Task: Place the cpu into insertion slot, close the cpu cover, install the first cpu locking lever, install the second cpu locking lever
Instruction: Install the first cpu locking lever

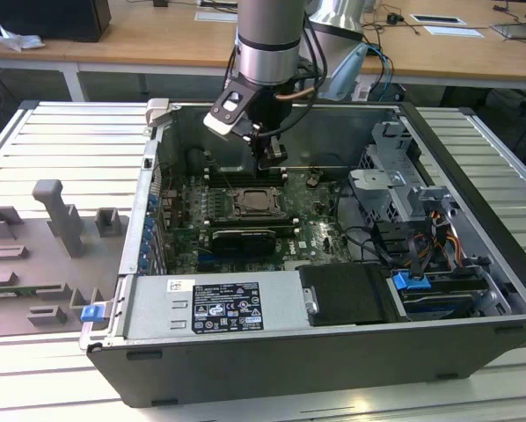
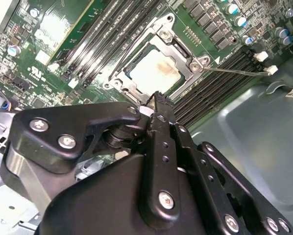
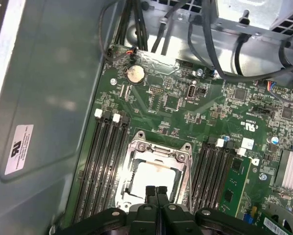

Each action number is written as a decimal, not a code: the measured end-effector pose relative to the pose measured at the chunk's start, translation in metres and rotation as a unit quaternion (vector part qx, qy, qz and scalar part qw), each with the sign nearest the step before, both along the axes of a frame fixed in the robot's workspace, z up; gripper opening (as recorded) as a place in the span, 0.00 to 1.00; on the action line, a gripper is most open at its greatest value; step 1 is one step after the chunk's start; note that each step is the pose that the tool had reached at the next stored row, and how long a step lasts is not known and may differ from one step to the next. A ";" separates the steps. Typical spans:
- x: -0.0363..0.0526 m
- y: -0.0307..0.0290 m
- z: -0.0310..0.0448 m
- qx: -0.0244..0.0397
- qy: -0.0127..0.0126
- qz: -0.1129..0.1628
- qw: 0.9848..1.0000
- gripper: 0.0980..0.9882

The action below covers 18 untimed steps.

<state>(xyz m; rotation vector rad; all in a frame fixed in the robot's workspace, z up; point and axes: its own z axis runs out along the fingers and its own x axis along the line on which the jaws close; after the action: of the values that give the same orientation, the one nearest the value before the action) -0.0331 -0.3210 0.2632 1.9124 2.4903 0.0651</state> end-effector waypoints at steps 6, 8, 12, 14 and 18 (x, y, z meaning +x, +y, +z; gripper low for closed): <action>0.0000 0.0000 0.0000 0.000 0.000 0.021 1.000 0.01; 0.0000 0.0000 0.0000 0.000 0.000 0.028 1.000 0.01; 0.0000 0.0000 0.0000 0.000 0.000 0.044 0.999 0.01; 0.0000 0.0000 0.0000 0.000 0.000 0.051 0.999 0.01; 0.0000 0.0000 0.0000 0.000 0.000 0.059 0.998 0.01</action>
<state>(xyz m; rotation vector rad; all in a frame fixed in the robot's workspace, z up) -0.0331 -0.3211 0.2632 1.7643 2.6001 0.0650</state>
